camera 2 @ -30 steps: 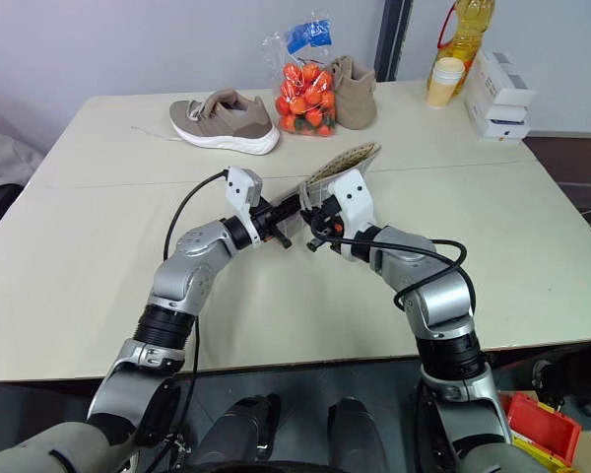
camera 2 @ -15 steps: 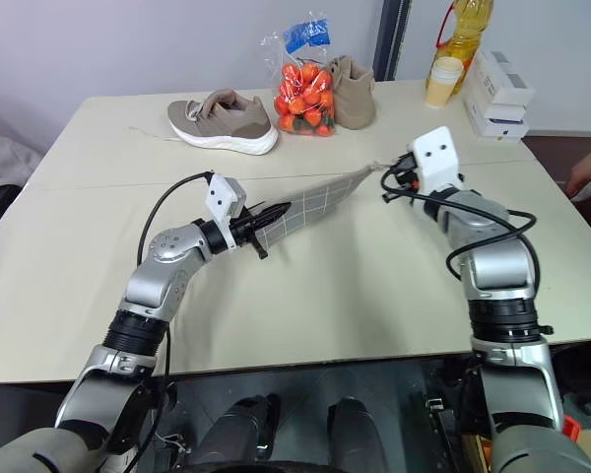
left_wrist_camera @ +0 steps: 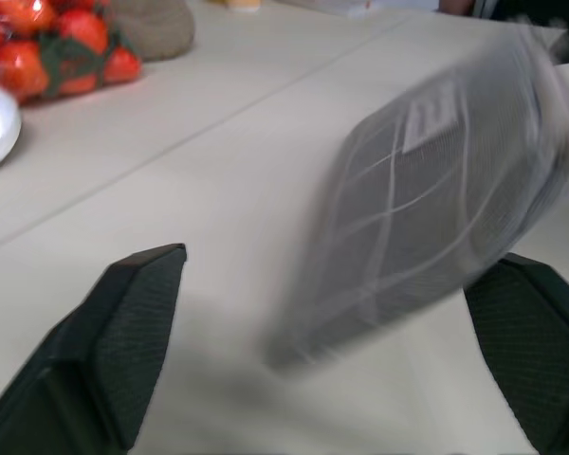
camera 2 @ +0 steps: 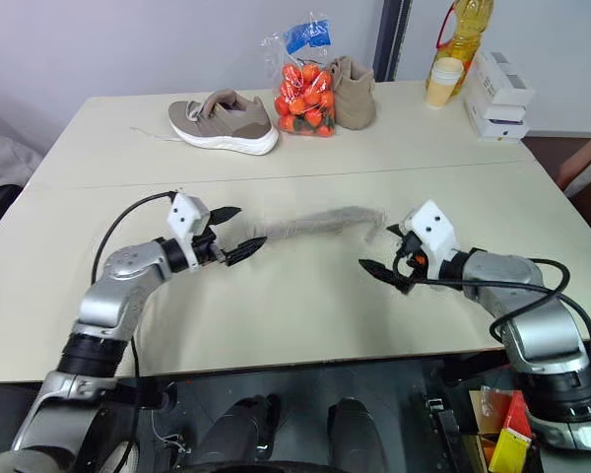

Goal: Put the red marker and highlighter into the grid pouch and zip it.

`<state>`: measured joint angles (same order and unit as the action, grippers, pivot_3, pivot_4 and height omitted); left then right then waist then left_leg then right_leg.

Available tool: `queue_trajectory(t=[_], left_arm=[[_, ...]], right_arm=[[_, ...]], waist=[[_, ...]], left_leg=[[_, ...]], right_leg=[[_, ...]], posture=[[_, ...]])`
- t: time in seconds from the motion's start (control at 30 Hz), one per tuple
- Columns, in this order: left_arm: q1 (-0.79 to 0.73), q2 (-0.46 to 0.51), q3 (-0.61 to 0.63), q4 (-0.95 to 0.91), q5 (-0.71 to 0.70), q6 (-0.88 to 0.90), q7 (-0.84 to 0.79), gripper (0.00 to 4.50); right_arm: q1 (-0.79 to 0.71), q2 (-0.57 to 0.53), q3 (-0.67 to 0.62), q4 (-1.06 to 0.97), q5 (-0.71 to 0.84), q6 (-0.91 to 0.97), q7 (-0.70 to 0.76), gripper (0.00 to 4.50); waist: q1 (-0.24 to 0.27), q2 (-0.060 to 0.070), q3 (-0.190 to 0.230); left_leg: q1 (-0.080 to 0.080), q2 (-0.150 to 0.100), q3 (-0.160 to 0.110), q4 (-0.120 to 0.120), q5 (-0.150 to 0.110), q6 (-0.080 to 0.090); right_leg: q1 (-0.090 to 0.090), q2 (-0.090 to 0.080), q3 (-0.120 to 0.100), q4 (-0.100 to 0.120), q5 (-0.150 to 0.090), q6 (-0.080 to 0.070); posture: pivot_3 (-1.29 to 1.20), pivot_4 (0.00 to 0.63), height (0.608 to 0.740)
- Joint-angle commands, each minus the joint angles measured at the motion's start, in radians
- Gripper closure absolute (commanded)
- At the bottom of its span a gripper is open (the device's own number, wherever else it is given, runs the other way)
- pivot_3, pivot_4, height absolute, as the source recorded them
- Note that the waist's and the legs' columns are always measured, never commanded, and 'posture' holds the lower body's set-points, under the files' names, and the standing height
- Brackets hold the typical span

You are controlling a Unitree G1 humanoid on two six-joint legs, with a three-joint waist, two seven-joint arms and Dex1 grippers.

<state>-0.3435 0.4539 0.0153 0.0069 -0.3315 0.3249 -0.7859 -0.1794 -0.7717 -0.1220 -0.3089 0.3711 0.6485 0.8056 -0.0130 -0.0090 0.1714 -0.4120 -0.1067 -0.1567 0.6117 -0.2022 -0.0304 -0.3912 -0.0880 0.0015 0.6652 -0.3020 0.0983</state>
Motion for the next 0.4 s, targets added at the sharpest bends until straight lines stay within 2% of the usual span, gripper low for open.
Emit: queue_trajectory(t=[0.03, 0.2, 0.4], left_arm=[[0.097, 0.043, 0.107, -0.069, -0.043, 0.044, 0.035, 0.01], [0.179, -0.007, 0.263, -0.036, -0.075, 0.062, 0.209, 0.01], [0.256, -0.037, 0.296, -0.082, -0.038, 0.007, 0.293, 0.01]], right_arm=[[0.040, -0.011, -0.078, -0.010, 0.019, -0.035, 0.001, 0.08], [0.045, 0.029, -0.112, 0.057, -0.021, -0.122, -0.061, 0.08], [0.011, 0.077, -0.094, 0.122, -0.006, -0.144, -0.079, 0.08]], waist=[[0.000, 0.000, 0.000], [0.008, 0.000, 0.000], [0.019, 0.000, 0.000]], left_leg=[[0.000, 0.000, 0.000, 0.000, 0.000, 0.000], [0.000, 0.000, 0.000, 0.001, 0.000, 0.000], [0.000, 0.000, 0.001, 0.000, 0.000, 0.000]], right_leg=[[0.000, 0.000, 0.000, 0.000, 0.000, 0.000], [0.000, 0.000, 0.000, 0.000, 0.000, 0.000], [0.000, -0.001, 0.001, -0.001, 0.000, 0.000]], posture=[[0.00, 0.150, 0.740], [0.00, 0.150, 0.740], [0.00, 0.150, 0.740]])
